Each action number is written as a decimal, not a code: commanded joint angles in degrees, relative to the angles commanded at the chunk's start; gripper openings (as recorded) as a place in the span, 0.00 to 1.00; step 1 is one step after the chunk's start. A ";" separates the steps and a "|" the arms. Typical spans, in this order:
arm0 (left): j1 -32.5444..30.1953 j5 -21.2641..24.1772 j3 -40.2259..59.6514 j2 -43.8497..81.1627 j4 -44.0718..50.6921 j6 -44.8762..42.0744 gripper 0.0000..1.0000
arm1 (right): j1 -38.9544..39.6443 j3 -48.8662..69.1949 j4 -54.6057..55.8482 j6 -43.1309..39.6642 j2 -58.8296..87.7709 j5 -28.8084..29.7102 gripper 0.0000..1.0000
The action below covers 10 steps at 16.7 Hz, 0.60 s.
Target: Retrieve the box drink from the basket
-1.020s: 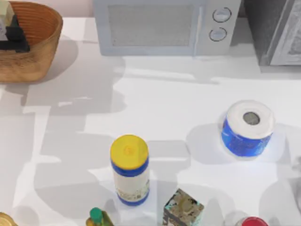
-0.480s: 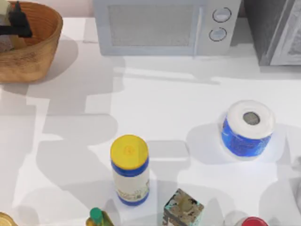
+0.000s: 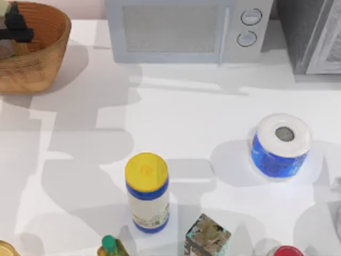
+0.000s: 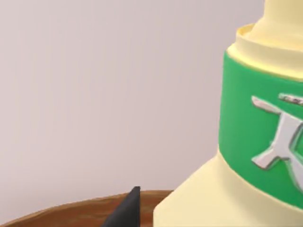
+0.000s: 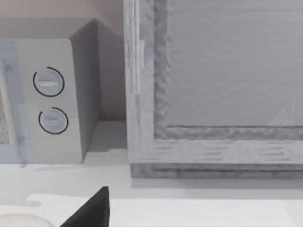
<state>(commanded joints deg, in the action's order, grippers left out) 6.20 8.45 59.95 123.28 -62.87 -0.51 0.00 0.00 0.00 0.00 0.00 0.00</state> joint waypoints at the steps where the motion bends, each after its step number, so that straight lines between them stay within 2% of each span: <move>1: 0.00 0.00 0.00 0.00 0.00 0.00 0.55 | 0.00 0.00 0.00 0.00 0.00 0.00 1.00; 8: 0.00 0.00 0.00 0.00 0.00 0.00 0.02 | 0.00 0.00 0.00 0.00 0.00 0.00 1.00; 10: 0.00 0.00 0.00 0.00 0.00 0.00 0.00 | 0.00 0.00 0.00 0.00 0.00 0.00 1.00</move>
<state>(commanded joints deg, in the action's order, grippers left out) 6.20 8.45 59.95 123.28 -62.87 -0.51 0.00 0.00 0.00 0.00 0.00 0.00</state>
